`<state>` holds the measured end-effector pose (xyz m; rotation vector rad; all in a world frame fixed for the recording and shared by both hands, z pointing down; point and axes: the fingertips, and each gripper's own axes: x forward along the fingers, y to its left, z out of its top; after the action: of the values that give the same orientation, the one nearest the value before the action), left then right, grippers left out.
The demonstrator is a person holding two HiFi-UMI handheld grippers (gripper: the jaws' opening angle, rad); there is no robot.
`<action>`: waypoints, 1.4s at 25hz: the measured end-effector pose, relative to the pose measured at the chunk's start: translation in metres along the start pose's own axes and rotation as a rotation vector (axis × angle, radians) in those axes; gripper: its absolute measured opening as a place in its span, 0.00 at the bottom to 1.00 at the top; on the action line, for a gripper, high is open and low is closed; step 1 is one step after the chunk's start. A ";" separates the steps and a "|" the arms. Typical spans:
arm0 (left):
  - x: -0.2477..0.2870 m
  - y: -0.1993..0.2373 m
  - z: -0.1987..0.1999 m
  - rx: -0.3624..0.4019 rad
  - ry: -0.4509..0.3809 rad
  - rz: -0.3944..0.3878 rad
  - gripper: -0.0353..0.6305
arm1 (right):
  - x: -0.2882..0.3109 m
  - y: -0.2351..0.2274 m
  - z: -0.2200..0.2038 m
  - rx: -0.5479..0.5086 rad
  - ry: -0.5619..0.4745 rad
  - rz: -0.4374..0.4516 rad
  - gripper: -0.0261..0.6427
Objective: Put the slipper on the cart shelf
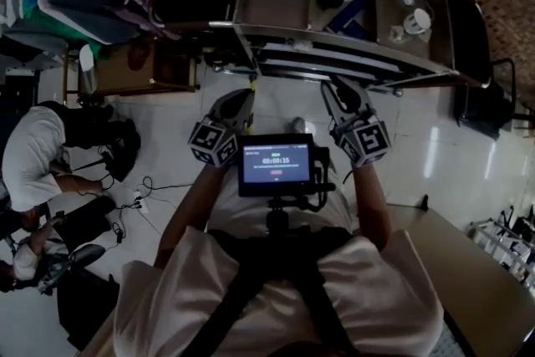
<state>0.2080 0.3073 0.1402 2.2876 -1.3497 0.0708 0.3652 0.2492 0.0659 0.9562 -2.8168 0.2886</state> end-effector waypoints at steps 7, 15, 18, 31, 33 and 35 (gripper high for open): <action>-0.046 0.064 0.006 -0.014 0.024 0.001 0.05 | 0.035 0.048 -0.011 0.003 0.041 -0.055 0.18; -0.066 0.123 -0.014 -0.052 0.049 0.008 0.05 | 0.039 0.053 -0.043 0.045 0.063 -0.208 0.17; -0.008 0.088 -0.026 -0.090 0.060 -0.011 0.05 | -0.003 -0.013 -0.057 0.057 0.052 -0.277 0.17; 0.070 0.034 -0.045 -0.060 0.134 -0.067 0.05 | -0.064 -0.090 -0.079 0.167 -0.011 -0.378 0.17; 0.152 -0.024 -0.066 -0.057 0.151 -0.073 0.05 | -0.115 -0.177 -0.099 0.172 -0.008 -0.388 0.17; 0.199 -0.057 -0.078 -0.059 0.163 -0.072 0.05 | -0.143 -0.227 -0.110 0.169 0.002 -0.393 0.17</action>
<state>0.3727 0.2021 0.2435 2.2272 -1.1710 0.1867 0.6259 0.1814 0.1731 1.5099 -2.5552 0.4773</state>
